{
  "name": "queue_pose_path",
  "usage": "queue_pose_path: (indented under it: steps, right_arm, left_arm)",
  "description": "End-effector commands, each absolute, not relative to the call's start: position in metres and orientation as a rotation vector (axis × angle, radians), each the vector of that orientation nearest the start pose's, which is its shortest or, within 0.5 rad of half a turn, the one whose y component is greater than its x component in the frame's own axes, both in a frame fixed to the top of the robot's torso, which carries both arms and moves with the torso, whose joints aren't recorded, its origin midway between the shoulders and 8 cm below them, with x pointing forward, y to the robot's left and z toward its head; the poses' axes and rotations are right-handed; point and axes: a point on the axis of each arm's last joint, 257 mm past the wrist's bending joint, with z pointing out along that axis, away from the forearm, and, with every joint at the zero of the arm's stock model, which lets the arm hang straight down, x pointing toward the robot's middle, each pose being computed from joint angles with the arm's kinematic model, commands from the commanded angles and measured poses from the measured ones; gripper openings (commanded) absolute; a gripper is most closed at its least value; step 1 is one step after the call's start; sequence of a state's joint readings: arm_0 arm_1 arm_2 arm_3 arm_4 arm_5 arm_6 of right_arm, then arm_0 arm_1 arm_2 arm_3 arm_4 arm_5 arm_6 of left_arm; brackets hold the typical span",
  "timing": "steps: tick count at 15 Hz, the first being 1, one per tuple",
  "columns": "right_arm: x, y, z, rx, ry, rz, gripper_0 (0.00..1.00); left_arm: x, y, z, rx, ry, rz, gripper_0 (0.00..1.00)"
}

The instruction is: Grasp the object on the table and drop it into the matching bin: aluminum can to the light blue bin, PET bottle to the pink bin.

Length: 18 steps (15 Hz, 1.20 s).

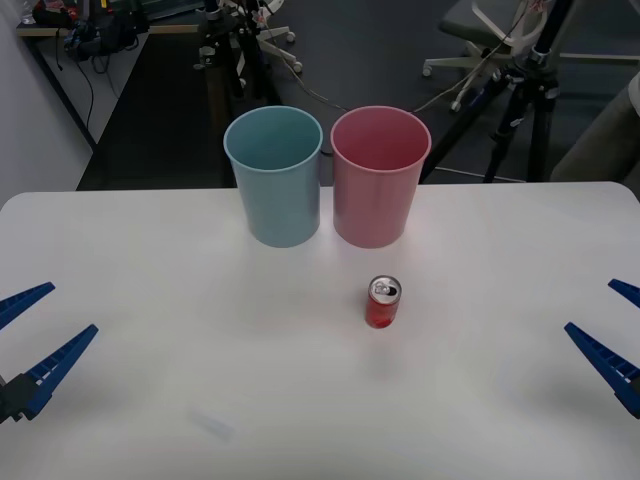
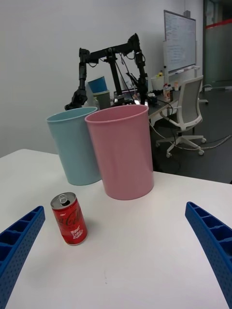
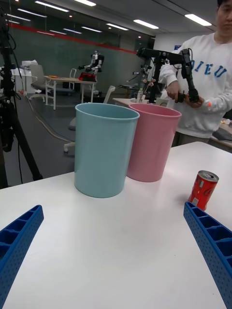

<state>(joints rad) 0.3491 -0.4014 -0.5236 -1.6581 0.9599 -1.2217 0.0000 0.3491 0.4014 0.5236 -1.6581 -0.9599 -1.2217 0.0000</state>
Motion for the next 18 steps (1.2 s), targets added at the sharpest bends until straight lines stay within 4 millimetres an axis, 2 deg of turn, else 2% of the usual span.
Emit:
queue_pose_path:
  steps: [1, 5, 9, 12, 18]
  right_arm:
    - [0.339, -0.321, -0.185, -0.427, 1.457, 0.59, 1.0]
    - [0.339, -0.309, -0.189, -0.447, 1.463, 0.595, 1.0]
    - [0.327, -0.29, -0.213, -0.45, 1.494, 0.618, 1.0]
    - [0.324, -0.278, -0.23, -0.493, 1.494, 0.555, 1.0]
    - [0.335, -0.236, -0.251, -0.54, 1.459, 0.473, 1.0]
  left_arm:
    - [0.342, 0.33, -0.169, 0.465, 1.441, -0.567, 1.0]
    - [0.342, 0.33, -0.169, 0.465, 1.441, -0.567, 1.0]
    - [0.342, 0.33, -0.169, 0.465, 1.441, -0.567, 1.0]
    - [0.342, 0.33, -0.169, 0.465, 1.441, -0.567, 1.0]
    - [0.342, 0.33, -0.169, 0.465, 1.441, -0.567, 1.0]
